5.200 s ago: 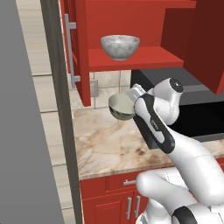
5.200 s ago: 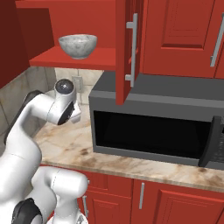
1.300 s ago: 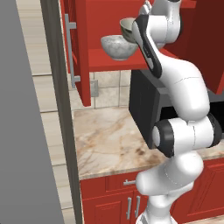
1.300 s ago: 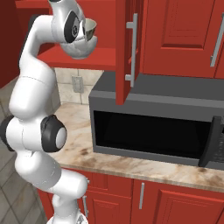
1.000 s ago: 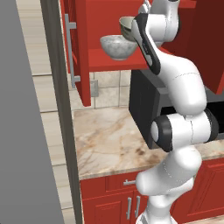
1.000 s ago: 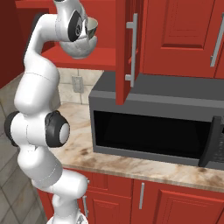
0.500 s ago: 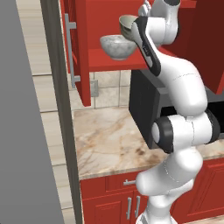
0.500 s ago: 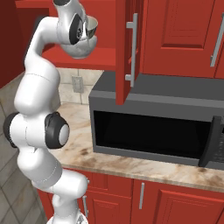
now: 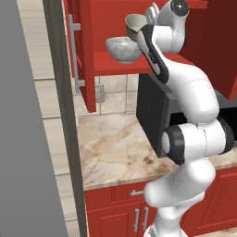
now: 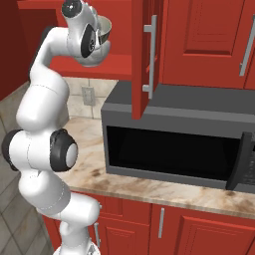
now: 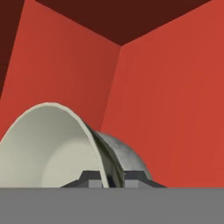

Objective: Pick up the bowls on the counter and stack them on top of one another in the open cabinet. Place the smaller bowl on top of the larger bowl.

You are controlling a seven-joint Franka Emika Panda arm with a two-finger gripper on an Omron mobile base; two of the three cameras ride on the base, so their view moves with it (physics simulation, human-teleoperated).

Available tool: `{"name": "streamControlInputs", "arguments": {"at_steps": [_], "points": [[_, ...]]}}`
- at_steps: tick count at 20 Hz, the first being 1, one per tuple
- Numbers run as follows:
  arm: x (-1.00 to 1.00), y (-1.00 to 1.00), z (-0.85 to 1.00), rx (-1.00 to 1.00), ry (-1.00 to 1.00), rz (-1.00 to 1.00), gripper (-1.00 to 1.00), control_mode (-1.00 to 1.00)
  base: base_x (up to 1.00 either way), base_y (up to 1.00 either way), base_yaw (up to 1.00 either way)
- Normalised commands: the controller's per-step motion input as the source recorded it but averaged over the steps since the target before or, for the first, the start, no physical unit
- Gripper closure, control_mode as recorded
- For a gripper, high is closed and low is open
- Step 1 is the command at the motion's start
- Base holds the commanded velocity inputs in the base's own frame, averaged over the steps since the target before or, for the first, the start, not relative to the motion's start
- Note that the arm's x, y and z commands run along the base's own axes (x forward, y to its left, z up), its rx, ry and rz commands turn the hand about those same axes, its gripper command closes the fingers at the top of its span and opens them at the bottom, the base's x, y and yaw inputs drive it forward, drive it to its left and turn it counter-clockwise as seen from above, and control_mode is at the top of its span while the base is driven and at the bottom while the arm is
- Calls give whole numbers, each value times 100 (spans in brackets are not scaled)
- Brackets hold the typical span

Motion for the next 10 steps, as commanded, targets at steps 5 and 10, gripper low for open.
{"name": "streamControlInputs", "arguments": {"at_steps": [5, 10], "points": [[35, 15, -6, 1, 3, 1, 100, -100, 0, 0, 0], [36, 13, -13, 1, 5, 4, 100, -100, 0, 0, 0]]}}
